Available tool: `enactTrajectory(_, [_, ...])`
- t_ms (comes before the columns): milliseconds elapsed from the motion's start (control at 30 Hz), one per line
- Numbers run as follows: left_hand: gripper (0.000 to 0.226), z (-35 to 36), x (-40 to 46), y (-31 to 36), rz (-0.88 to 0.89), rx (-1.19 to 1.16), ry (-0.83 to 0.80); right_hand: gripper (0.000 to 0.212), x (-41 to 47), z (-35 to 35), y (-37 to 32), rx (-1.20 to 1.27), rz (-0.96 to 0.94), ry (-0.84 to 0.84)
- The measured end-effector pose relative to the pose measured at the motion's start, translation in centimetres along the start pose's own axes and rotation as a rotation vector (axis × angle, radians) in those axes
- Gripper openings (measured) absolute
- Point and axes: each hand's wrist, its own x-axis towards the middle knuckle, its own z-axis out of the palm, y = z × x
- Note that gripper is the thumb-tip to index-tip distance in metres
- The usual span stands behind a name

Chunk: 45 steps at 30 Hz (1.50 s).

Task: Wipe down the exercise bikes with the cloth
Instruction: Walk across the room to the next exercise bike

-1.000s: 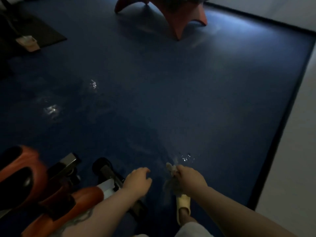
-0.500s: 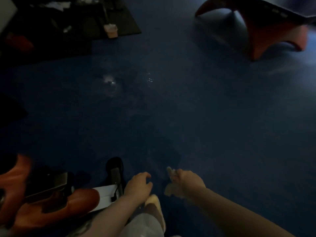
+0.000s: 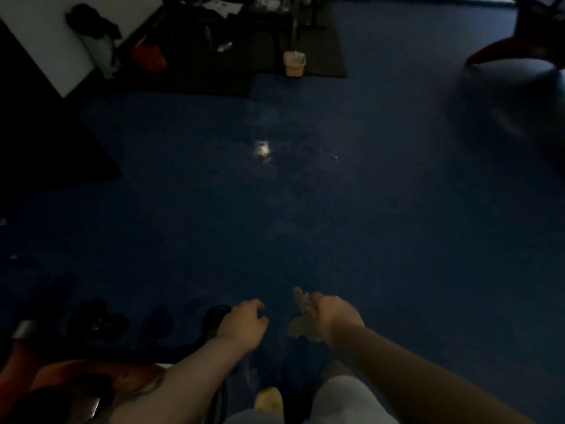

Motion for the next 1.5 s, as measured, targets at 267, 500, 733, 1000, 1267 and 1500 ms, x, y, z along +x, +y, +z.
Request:
enactTrajectory(267, [0.038,-5.0,10.0,3.7,-0.182,-0.200,0.155,0.031,12.8,-10.9,-0.7,-0.128,-0.266,-0.057])
enactTrajectory(500, [0.038,-9.3,15.5,7.4,-0.365,-0.355,0.312,0.029,23.1,-18.4,-3.0,-0.340,-0.474,-0.111])
enactTrajectory(733, [0.031,-12.5,17.6,4.8,-0.559,-0.495,0.415,0.027,29.7,-20.9,-10.8,-0.413,-0.672,-0.166])
enactTrajectory(1000, [0.025,-18.2,21.2,-1.3,-0.685,-0.586,0.529,0.027,35.1,-22.7,-22.0,-0.577,-0.862,-0.164])
enactTrajectory(1267, [0.031,-24.3,23.0,-6.1,-0.790,-0.644,0.600,0.022,38.9,-24.0,-32.0,-0.637,-1.046,-0.165])
enactTrajectory(1500, [0.030,-29.8,25.0,-11.3,-0.938,-0.739,0.684,0.019,42.3,-23.1,-42.0,-0.729,-1.249,-0.253])
